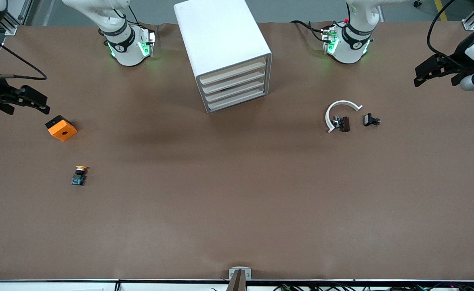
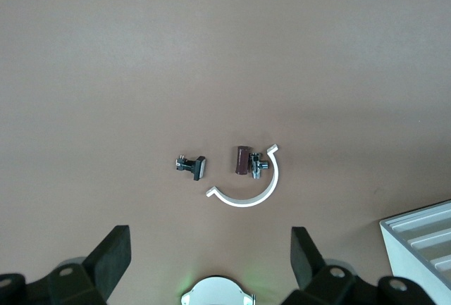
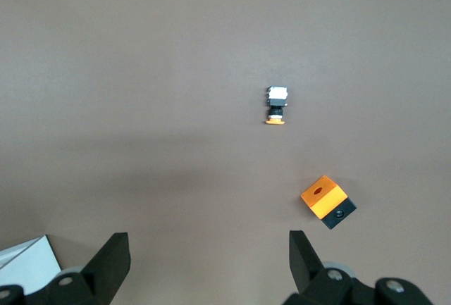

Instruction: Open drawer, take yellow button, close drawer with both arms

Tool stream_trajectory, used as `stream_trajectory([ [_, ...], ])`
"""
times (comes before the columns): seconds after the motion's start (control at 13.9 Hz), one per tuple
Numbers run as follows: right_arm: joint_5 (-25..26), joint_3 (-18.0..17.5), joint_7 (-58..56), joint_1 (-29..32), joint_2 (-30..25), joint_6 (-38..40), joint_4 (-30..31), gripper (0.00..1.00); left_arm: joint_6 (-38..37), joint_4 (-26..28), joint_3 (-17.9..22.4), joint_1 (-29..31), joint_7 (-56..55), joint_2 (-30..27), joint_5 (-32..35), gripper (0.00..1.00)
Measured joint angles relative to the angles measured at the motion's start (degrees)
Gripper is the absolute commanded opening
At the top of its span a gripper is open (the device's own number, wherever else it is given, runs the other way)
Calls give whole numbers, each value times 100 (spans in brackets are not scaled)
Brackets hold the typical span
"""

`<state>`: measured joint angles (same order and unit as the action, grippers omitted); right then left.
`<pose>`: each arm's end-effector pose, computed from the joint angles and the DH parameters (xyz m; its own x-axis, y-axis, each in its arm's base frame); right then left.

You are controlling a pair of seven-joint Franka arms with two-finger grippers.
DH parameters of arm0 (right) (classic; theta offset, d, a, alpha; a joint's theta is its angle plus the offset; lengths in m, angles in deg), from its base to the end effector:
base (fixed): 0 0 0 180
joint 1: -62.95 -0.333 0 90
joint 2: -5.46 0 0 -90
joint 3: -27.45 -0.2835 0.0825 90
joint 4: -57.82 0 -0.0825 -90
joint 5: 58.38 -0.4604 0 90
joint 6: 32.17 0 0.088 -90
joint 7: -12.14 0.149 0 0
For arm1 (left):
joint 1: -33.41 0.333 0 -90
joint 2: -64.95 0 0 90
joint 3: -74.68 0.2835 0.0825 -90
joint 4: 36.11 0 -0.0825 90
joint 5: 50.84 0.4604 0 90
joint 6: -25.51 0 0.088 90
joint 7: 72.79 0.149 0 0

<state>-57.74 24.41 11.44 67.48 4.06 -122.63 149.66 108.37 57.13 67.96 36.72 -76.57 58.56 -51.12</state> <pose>0.6244 -0.0176 0.5484 0.9999 -0.0137 0.0002 -0.0137 -0.9998 0.0125 0.5820 -0.0382 0.5764 0.9975 0.0076 -0.0697 0.0068 -0.9999 -0.0128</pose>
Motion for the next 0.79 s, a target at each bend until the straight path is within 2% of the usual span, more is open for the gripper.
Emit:
stream_trajectory([
  [0.79, 0, -71, -8, 45, 8, 17, -86, 100, 0, -142, -42, 0, -1, 0, 159, 100],
])
